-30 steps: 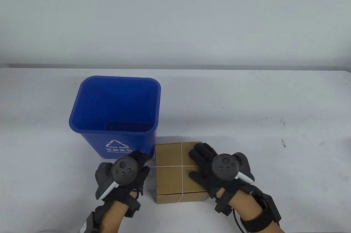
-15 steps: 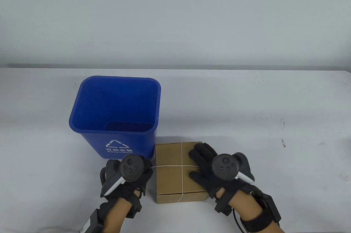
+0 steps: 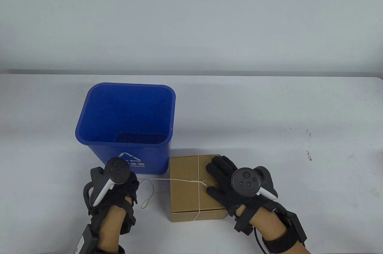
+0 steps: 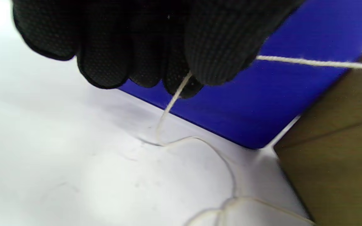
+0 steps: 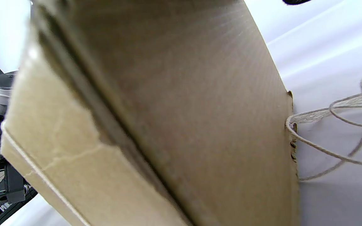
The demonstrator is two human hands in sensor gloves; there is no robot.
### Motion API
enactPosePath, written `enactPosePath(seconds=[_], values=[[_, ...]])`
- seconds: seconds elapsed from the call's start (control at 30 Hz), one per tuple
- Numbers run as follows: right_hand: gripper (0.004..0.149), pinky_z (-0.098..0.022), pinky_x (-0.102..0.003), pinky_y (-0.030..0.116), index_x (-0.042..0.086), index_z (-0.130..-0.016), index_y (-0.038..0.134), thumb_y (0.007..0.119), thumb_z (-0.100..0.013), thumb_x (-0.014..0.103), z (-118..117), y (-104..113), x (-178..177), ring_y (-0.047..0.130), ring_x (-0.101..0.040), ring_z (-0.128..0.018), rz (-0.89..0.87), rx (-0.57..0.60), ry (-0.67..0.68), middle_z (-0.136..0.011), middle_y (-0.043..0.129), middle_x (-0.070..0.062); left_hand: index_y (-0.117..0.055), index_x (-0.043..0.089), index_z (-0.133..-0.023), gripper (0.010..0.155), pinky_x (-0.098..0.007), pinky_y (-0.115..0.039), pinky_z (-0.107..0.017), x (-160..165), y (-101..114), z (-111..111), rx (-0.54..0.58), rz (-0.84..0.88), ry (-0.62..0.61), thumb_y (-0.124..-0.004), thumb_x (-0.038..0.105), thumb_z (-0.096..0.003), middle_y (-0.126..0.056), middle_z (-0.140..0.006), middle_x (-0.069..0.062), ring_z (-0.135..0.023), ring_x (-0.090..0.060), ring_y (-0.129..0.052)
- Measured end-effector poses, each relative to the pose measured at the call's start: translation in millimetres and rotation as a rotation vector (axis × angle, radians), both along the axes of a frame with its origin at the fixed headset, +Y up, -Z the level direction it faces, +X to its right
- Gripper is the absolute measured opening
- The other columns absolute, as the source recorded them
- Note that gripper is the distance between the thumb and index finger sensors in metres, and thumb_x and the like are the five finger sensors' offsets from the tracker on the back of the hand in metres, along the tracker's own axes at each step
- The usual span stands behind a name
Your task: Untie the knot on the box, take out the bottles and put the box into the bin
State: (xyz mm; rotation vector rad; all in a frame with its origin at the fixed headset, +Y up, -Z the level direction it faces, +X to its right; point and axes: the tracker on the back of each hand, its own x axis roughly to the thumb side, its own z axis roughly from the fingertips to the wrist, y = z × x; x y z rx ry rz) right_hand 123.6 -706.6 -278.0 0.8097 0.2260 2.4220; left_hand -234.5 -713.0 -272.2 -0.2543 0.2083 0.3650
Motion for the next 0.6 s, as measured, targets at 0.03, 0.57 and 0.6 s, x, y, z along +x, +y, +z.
enactPosePath(seconds=[0.03, 0.57, 0.6], values=[[0.073, -0.065, -0.072, 0.036, 0.008, -0.107, 0.04, 0.066, -0.051, 0.045, 0.0, 0.0, 0.0, 0.021, -0.049, -0.102, 0.0, 0.0, 0.0, -0.112, 0.02, -0.014, -0.088, 0.013, -0.086, 0.045, -0.062, -0.071, -0.058, -2.8, -1.5, 0.0, -0.018, -0.007, 0.02, -0.085, 0.034, -0.0464, -0.08, -0.097, -0.015, -0.082, -0.047, -0.086], [0.073, -0.065, -0.072, 0.036, 0.008, -0.107, 0.04, 0.066, -0.051, 0.045, 0.0, 0.0, 0.0, 0.021, -0.049, -0.102, 0.0, 0.0, 0.0, -0.112, 0.02, -0.014, -0.081, 0.007, -0.092, 0.049, -0.064, -0.065, -0.061, -47.3, -2.1, 9.1, -0.122, -0.028, 0.31, -0.079, 0.027, -0.0478, -0.07, -0.101, -0.021, -0.087, -0.051, -0.078], [0.073, -0.065, -0.072, 0.036, 0.008, -0.107, 0.04, 0.066, -0.051, 0.045, 0.0, 0.0, 0.0, 0.021, -0.049, -0.102, 0.0, 0.0, 0.0, -0.112, 0.02, -0.014, -0.078, 0.008, -0.095, 0.051, -0.065, -0.065, -0.062, -46.9, -1.1, 9.3, -0.114, -0.034, 0.31, -0.079, 0.026, -0.0477, -0.069, -0.102, -0.021, -0.088, -0.051, -0.076]])
